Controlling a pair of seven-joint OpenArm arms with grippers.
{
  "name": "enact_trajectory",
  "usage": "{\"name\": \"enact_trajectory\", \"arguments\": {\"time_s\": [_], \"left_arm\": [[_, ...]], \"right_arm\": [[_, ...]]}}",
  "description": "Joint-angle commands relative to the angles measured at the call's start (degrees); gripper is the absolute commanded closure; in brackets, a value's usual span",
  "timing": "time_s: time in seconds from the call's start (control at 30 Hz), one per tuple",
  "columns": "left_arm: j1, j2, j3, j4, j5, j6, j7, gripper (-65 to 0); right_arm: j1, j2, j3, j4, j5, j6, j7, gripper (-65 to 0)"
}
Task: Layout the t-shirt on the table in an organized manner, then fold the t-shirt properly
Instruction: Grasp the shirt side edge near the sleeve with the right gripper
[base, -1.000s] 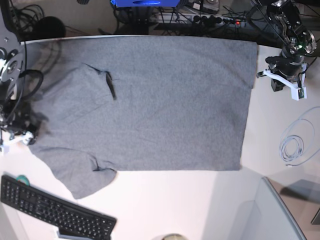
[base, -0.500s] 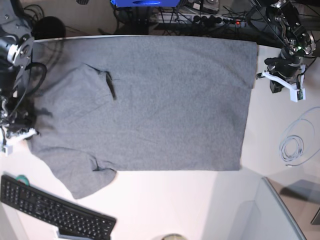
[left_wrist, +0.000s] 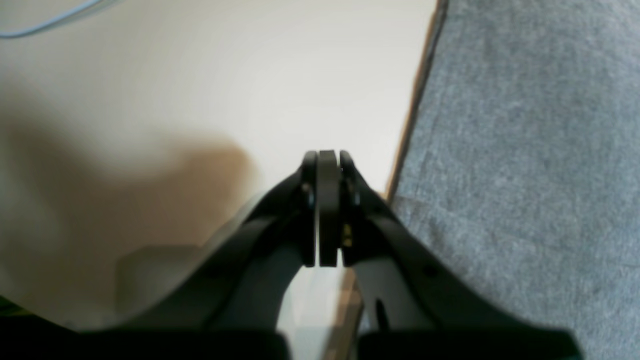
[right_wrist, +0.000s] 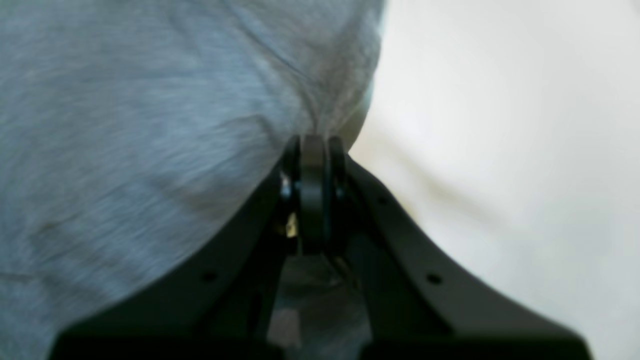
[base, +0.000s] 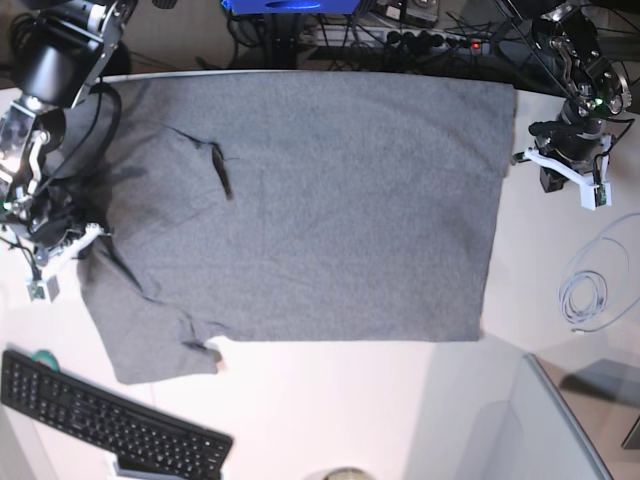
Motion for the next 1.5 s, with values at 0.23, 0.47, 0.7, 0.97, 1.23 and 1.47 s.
{"name": "enact_trajectory", "arguments": {"time_s": [0.23, 0.47, 0.7, 0.97, 1.23, 1.47], "left_arm": [[-0.3, -0.7, -0.2, 0.9, -0.7, 0.0, -1.1, 0.0], [-0.3, -0.8, -0.5, 0.9, -0.7, 0.0, -1.1, 0.0], [-0.3, -1.1, -0.7, 0.9, -0.7, 0.0, -1.2, 0.0], [0.3, -1.2, -0.8, 0.9, -0.7, 0.0, -1.3, 0.0], [0.2, -2.3, -0.8, -0.8, -0.7, 0.0, -1.3, 0.0], [-0.1, -2.6, -0.8, -2.4, -0.7, 0.0, -1.3, 0.0]], "right_arm": [[-4.6, -4.4, 0.2, 10.9, 0.3, 0.1, -7.7, -0.3], [-6.0, -6.0, 0.3, 14.7, 0.3, 0.1, -12.1, -30.5], [3.4, -2.9, 0.1, 10.0, -0.1, -0.3, -9.6, -37.1], [20.8, 6.5, 0.1, -32.8, 0.0, -7.8, 10.2, -37.1], [23.6, 10.2, 0.1, -47.9, 0.2, -10.0, 18.3, -37.1], [23.0, 8.2, -0.3, -47.9, 0.2, -9.6, 18.2, -36.9]]}}
